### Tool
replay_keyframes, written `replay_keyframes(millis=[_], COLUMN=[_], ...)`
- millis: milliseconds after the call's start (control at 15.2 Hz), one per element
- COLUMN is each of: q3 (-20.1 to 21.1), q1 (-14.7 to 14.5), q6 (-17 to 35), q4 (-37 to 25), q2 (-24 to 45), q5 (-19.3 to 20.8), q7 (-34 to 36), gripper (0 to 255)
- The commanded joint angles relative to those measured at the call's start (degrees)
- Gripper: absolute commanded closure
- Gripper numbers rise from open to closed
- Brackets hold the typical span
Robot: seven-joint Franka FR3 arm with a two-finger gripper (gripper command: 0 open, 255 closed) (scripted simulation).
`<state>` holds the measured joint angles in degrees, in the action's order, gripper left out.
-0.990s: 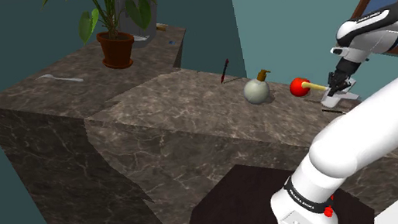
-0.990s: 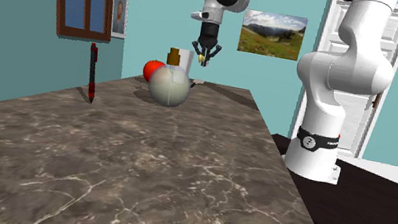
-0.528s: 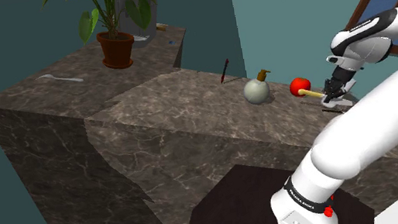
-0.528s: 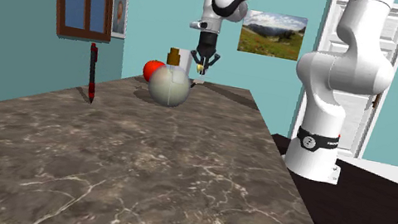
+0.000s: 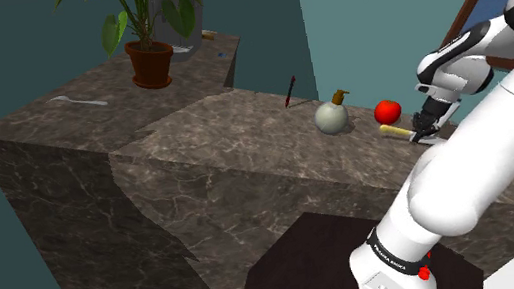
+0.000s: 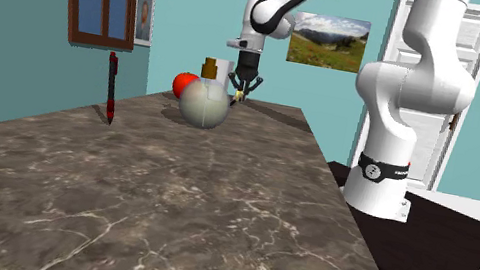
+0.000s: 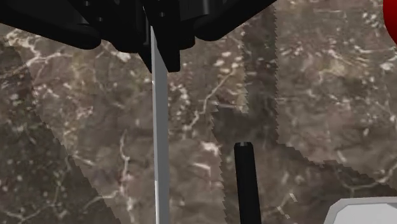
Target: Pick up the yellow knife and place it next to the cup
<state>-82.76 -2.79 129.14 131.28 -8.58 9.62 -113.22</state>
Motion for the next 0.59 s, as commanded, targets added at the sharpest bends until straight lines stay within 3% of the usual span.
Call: replay_keyframes(millis=[0, 66, 198, 528], q3=[-5.5, -12.7, -11.7, -11.6], q1=[-4.9, -12.0, -11.1, -11.1], q6=[1.9, 3.1, 3.0, 2.9], q4=[0.7, 1.2, 1.1, 1.1], q2=[2.2, 2.8, 1.5, 1.4], q5=[-2.6, -3.3, -1.5, -1.4], q7=[-2.1, -2.6, -1.3, -1.2], gripper=[255, 255, 255, 255])
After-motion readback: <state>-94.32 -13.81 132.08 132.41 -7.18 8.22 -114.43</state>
